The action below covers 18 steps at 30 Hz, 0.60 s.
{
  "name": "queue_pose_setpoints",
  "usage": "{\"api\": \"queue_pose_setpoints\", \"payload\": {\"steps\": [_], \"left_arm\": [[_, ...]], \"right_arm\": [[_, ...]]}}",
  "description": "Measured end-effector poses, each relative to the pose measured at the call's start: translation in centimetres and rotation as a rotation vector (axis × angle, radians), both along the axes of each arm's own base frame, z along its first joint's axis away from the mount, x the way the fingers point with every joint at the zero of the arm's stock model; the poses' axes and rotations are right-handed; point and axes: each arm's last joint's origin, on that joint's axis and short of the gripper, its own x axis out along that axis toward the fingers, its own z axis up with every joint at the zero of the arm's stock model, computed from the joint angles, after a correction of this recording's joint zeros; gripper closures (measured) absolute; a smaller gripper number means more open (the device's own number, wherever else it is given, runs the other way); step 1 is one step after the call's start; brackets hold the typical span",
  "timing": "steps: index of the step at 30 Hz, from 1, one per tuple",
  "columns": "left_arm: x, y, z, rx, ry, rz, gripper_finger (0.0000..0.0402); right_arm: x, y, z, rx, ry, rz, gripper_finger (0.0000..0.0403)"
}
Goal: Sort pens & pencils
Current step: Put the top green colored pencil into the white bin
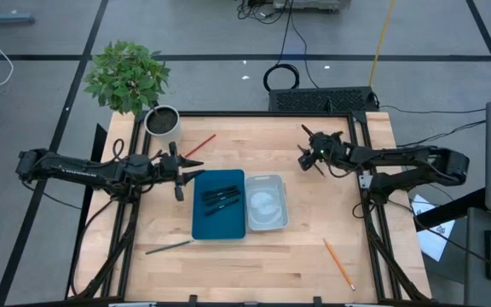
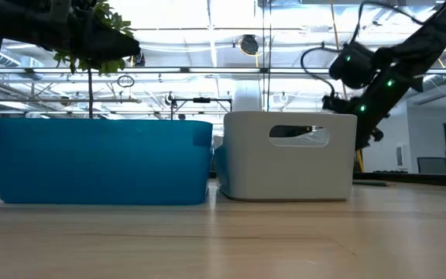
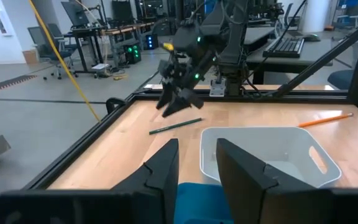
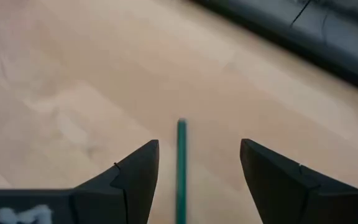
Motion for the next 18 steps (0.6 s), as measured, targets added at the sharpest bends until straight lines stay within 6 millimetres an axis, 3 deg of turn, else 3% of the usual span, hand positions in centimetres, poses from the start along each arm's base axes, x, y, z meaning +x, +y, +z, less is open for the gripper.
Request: {"api": "queue_pose_setpoints", "payload": {"steps": [8,18], "left_arm": [[0.0,0.0,0.0,-0.027,-0.005,0.001,0.0289],[0.0,0.0,0.0,-0.028,-0.005,0.001,0.0289]], "right_arm": [[1.1,-0.8,-3.0,0.038,0.061,-0.008,0.0188],[1.7,-1.2,-4.2,0.088,0.008,-0.021,0.0197]]}}
